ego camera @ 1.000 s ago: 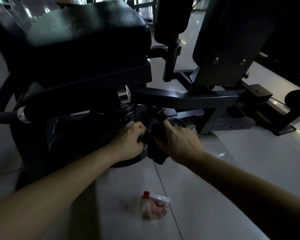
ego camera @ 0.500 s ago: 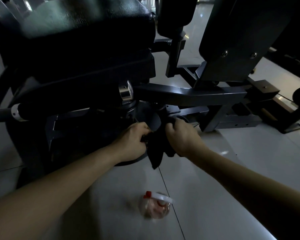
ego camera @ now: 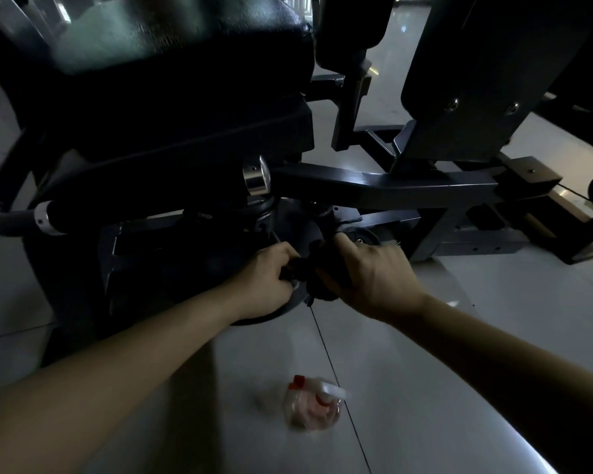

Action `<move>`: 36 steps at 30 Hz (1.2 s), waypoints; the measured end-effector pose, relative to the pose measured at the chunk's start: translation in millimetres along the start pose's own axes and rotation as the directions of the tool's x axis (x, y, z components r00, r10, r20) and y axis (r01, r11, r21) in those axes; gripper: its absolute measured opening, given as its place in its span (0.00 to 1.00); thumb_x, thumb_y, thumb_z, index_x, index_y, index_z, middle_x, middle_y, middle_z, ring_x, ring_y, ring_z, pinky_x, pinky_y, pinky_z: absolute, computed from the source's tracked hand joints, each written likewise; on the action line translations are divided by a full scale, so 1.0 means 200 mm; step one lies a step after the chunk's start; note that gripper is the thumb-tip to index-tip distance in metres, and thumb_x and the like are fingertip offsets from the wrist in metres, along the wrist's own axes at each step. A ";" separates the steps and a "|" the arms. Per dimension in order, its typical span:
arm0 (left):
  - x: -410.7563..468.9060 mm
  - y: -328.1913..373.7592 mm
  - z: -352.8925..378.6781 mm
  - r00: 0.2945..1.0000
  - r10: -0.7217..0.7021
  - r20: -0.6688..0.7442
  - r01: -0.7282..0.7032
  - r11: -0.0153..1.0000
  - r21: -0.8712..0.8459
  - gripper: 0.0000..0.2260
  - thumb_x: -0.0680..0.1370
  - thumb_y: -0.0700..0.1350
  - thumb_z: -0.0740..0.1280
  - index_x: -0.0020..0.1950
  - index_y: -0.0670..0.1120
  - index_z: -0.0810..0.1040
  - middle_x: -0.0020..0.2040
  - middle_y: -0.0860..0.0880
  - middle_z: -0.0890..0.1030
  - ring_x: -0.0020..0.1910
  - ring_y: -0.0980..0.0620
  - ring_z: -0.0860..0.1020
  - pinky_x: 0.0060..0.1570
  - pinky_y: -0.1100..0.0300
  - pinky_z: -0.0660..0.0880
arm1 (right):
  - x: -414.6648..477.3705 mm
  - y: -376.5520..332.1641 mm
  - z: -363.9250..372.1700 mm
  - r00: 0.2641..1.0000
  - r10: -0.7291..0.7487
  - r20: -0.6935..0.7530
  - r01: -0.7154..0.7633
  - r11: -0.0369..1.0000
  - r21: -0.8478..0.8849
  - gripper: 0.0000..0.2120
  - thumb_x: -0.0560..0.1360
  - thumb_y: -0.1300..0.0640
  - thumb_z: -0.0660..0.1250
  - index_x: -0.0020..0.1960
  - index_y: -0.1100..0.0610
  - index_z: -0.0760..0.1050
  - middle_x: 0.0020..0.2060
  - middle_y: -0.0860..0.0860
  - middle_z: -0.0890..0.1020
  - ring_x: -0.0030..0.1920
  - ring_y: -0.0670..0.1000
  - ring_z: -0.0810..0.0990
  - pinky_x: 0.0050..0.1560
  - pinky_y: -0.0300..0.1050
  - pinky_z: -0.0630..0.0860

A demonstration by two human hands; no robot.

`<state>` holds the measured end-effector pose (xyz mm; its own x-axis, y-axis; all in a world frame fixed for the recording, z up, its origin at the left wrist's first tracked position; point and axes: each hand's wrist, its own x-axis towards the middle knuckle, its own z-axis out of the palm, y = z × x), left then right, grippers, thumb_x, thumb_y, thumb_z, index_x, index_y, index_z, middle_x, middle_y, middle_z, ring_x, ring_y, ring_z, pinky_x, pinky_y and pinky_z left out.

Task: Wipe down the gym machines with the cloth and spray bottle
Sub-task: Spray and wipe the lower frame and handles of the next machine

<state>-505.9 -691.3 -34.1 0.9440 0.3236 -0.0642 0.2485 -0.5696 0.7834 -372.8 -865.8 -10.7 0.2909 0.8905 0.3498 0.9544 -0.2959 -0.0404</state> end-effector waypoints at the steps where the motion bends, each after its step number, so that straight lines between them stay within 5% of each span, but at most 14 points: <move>1: 0.00 0.00 0.00 1.000 0.013 0.001 -0.013 1.000 -0.003 0.12 0.72 0.34 0.65 0.49 0.49 0.79 0.49 0.52 0.79 0.49 0.54 0.80 0.51 0.50 0.81 | 0.00 -0.02 0.00 0.998 0.059 -0.036 -0.057 0.997 0.053 0.20 0.79 0.37 0.51 0.60 0.51 0.67 0.31 0.45 0.75 0.25 0.48 0.72 0.26 0.44 0.71; 4: 0.01 0.01 0.02 1.000 0.024 -0.017 -0.024 1.000 -0.005 0.12 0.73 0.30 0.66 0.49 0.44 0.80 0.49 0.52 0.79 0.49 0.56 0.80 0.49 0.58 0.79 | -0.01 -0.09 0.03 0.938 0.344 -0.036 -0.321 0.904 0.283 0.16 0.80 0.43 0.52 0.58 0.51 0.72 0.34 0.48 0.80 0.30 0.49 0.78 0.30 0.47 0.76; 7: 0.02 0.00 0.02 0.999 0.022 -0.027 -0.022 1.000 0.007 0.12 0.72 0.29 0.66 0.50 0.43 0.81 0.50 0.50 0.80 0.50 0.54 0.80 0.52 0.54 0.80 | 0.03 -0.12 0.03 0.708 0.649 0.279 -0.608 0.359 0.708 0.15 0.81 0.46 0.54 0.48 0.54 0.74 0.35 0.53 0.81 0.33 0.55 0.81 0.34 0.57 0.81; 8: 0.02 0.00 0.02 0.999 0.036 -0.021 -0.036 0.999 0.012 0.11 0.72 0.29 0.66 0.49 0.42 0.82 0.51 0.50 0.80 0.51 0.53 0.80 0.54 0.53 0.80 | 0.02 -0.13 0.02 0.684 0.659 0.313 -0.623 0.304 0.721 0.15 0.82 0.45 0.53 0.49 0.54 0.74 0.36 0.53 0.81 0.34 0.55 0.82 0.34 0.57 0.82; 9: 0.02 -0.01 0.02 0.999 0.047 -0.022 -0.047 0.999 0.022 0.11 0.72 0.29 0.66 0.48 0.41 0.82 0.51 0.50 0.79 0.52 0.53 0.79 0.55 0.52 0.79 | -0.01 -0.15 0.02 0.713 0.639 0.288 -0.611 0.365 0.702 0.14 0.83 0.45 0.54 0.51 0.53 0.73 0.38 0.51 0.82 0.35 0.51 0.82 0.35 0.53 0.83; 12: 0.01 0.00 0.02 0.998 0.040 -0.038 -0.039 0.999 0.026 0.10 0.73 0.30 0.66 0.46 0.41 0.84 0.51 0.52 0.77 0.51 0.55 0.78 0.53 0.55 0.77 | -0.10 -0.16 0.01 0.927 0.368 0.071 -0.361 0.827 0.432 0.17 0.79 0.40 0.58 0.63 0.48 0.65 0.48 0.44 0.80 0.41 0.44 0.82 0.38 0.43 0.82; 14: 0.00 0.02 0.01 0.999 0.033 -0.033 -0.033 0.999 -0.002 0.11 0.73 0.31 0.66 0.48 0.43 0.84 0.52 0.53 0.78 0.53 0.55 0.77 0.54 0.57 0.77 | -0.10 -0.08 0.02 0.986 0.166 -0.006 -0.162 0.967 0.198 0.24 0.77 0.35 0.53 0.64 0.50 0.63 0.48 0.48 0.81 0.37 0.47 0.80 0.34 0.46 0.80; 18: -0.01 0.04 0.02 0.999 0.021 -0.027 -0.022 0.999 -0.029 0.16 0.73 0.28 0.63 0.47 0.48 0.82 0.53 0.58 0.77 0.54 0.58 0.77 0.52 0.68 0.74 | -0.05 0.01 0.02 0.993 0.063 -0.098 -0.051 0.991 0.120 0.23 0.78 0.37 0.53 0.60 0.55 0.66 0.32 0.49 0.80 0.25 0.47 0.71 0.25 0.46 0.74; 22: 0.00 0.01 0.03 1.000 0.011 -0.007 -0.011 1.000 0.015 0.12 0.71 0.29 0.63 0.47 0.39 0.83 0.55 0.50 0.78 0.55 0.52 0.78 0.58 0.51 0.79 | -0.06 -0.10 0.04 0.944 0.327 -0.033 -0.299 0.897 0.325 0.20 0.80 0.39 0.51 0.62 0.51 0.67 0.36 0.48 0.80 0.31 0.48 0.80 0.30 0.50 0.79; 26: -0.01 0.03 0.03 1.000 0.022 -0.003 -0.022 1.000 0.019 0.10 0.69 0.34 0.63 0.45 0.41 0.83 0.52 0.49 0.79 0.52 0.50 0.80 0.54 0.45 0.79 | 0.01 -0.11 0.03 0.705 0.635 0.316 -0.643 0.385 0.662 0.18 0.78 0.40 0.52 0.52 0.51 0.73 0.39 0.54 0.83 0.37 0.55 0.84 0.39 0.59 0.83; 28: -0.01 0.04 0.03 1.000 0.023 0.001 -0.024 0.999 0.035 0.10 0.69 0.35 0.63 0.45 0.41 0.83 0.51 0.49 0.79 0.50 0.50 0.79 0.52 0.45 0.79 | -0.01 -0.12 0.02 0.756 0.572 0.319 -0.633 0.512 0.580 0.16 0.80 0.40 0.55 0.57 0.51 0.70 0.43 0.51 0.82 0.40 0.52 0.83 0.41 0.56 0.83; 31: -0.03 0.05 0.02 1.000 0.023 -0.020 -0.022 0.999 0.046 0.11 0.72 0.30 0.65 0.46 0.42 0.84 0.53 0.50 0.79 0.52 0.51 0.79 0.56 0.48 0.78 | -0.05 -0.10 -0.03 0.946 0.251 0.205 -0.295 0.930 0.221 0.21 0.80 0.42 0.61 0.69 0.49 0.62 0.46 0.46 0.79 0.37 0.46 0.79 0.35 0.39 0.78; 33: -0.03 0.05 0.03 1.000 0.018 -0.022 -0.018 0.999 0.031 0.12 0.74 0.31 0.67 0.50 0.43 0.85 0.54 0.51 0.79 0.55 0.51 0.79 0.58 0.50 0.78 | -0.03 -0.03 -0.06 0.981 0.037 0.188 -0.029 0.998 -0.048 0.24 0.79 0.38 0.56 0.69 0.50 0.61 0.45 0.48 0.79 0.34 0.46 0.76 0.33 0.39 0.75; 36: -0.03 0.06 0.03 1.000 0.012 -0.023 -0.011 0.999 0.035 0.10 0.73 0.35 0.66 0.49 0.42 0.84 0.53 0.50 0.79 0.53 0.50 0.79 0.56 0.45 0.79 | 0.00 0.00 -0.06 0.984 0.040 0.175 -0.025 0.996 -0.088 0.23 0.78 0.36 0.54 0.66 0.49 0.61 0.39 0.47 0.79 0.31 0.47 0.75 0.32 0.42 0.73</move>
<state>-508.3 -704.1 -28.5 0.9416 0.3342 -0.0409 0.2458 -0.5993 0.7619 -373.6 -870.5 1.3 0.3361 0.9248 0.1785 0.9373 -0.3470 0.0333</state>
